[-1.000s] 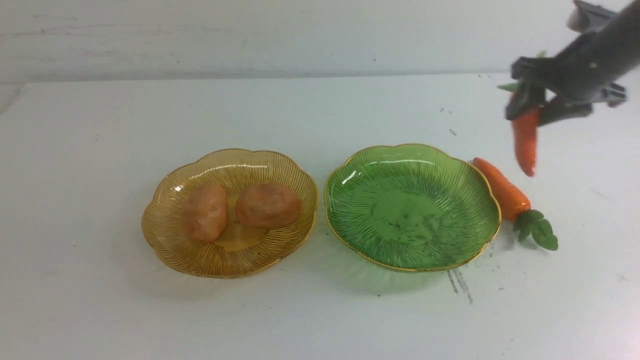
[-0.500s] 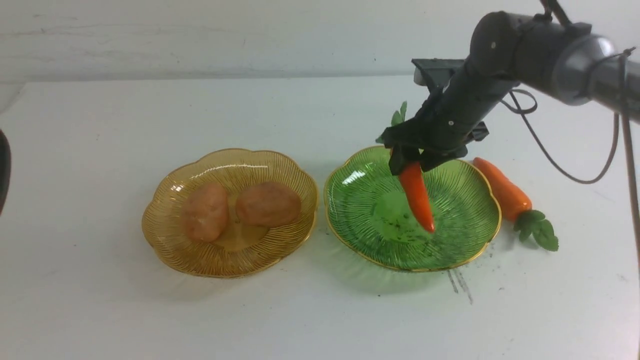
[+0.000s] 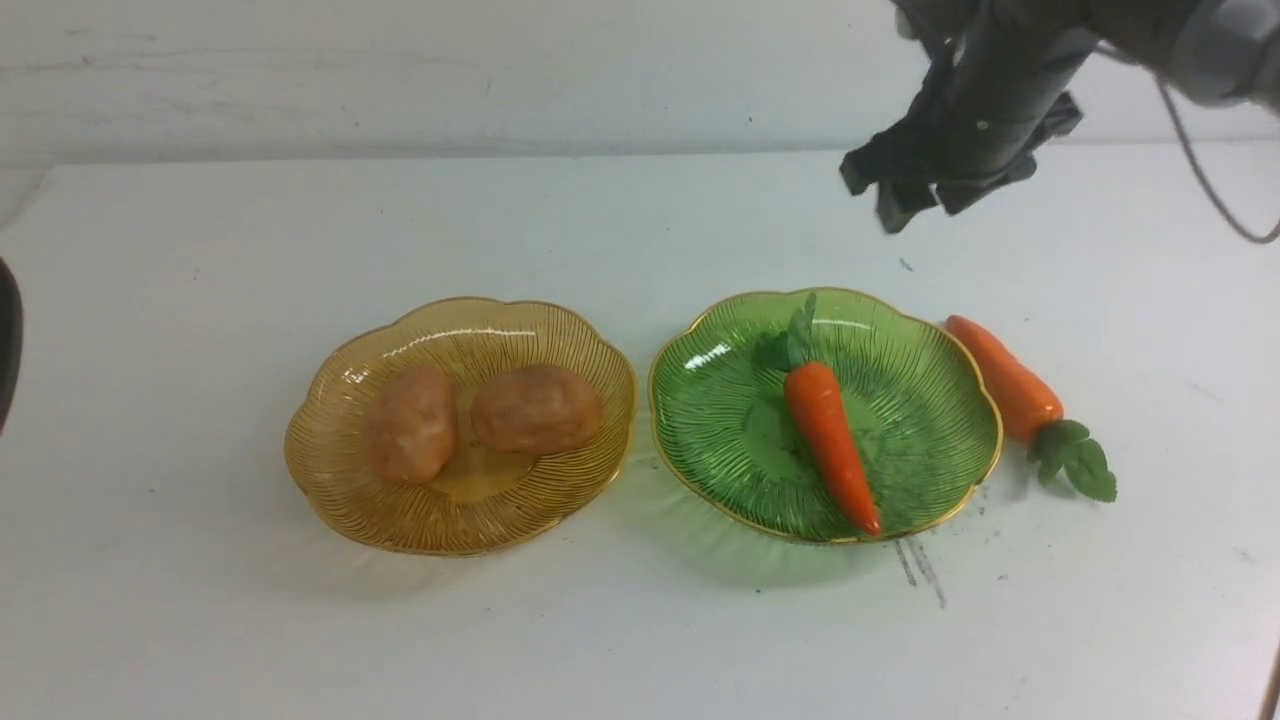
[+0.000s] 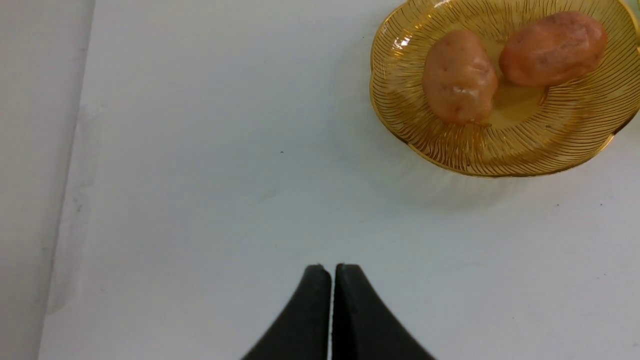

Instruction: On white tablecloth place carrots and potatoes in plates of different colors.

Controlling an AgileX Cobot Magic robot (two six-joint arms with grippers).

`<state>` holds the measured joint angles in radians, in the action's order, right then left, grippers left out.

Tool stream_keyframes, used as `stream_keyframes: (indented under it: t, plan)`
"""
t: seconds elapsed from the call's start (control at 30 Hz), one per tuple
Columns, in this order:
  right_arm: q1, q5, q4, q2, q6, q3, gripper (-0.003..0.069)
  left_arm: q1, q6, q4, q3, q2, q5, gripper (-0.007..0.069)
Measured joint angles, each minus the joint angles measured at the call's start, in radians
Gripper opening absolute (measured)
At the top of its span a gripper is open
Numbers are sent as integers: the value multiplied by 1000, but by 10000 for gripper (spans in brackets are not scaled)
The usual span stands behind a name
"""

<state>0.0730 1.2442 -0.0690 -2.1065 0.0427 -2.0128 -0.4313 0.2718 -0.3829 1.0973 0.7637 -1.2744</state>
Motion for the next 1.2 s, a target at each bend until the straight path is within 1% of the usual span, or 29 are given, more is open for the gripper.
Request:
stream_keyframes:
  t: [0.1, 0.17, 0.23, 0.4, 0.53, 0.63, 0.77, 0.83, 0.9, 0.93, 1.07, 1.13, 1.2]
  plan:
    - [-38, 0, -80, -4, 72, 106, 29, 0, 0, 0, 0, 0, 0, -3]
    - [-39, 0, -98, -12, 111, 147, 75, 0, 0, 0, 0, 0, 0, -3]
    - [-36, 1, -109, -29, 141, 180, 138, 0, 0, 0, 0, 0, 0, -3]
    - [-32, -4, -115, -72, 150, 185, 312, 0, 0, 0, 0, 0, 0, -3]
    - [-28, -8, -114, -97, 150, 185, 411, 0, 0, 0, 0, 0, 0, -3]
    - [-28, -10, -111, -112, 150, 185, 462, 0, 0, 0, 0, 0, 0, -3]
    - [-28, -13, -108, -148, 150, 185, 477, 0, 0, 0, 0, 0, 0, -3]
    - [-28, -14, -101, -159, 140, 185, 441, 0, 0, 0, 0, 0, 0, -3]
    - [-28, -14, -84, -161, 126, 185, 358, 0, 0, 0, 0, 0, 0, -3]
    - [-28, -15, -78, -161, 123, 185, 351, 0, 0, 0, 0, 0, 0, -3]
    - [-29, -15, -39, -159, 95, 175, 356, 0, 0, 0, 0, 0, 0, -3]
    - [-32, -14, -15, -141, 32, 159, 357, 0, 0, 0, 0, 0, 0, -3]
    - [-39, -14, -20, -89, -10, 138, 357, 0, 0, 0, 0, 0, 0, -3]
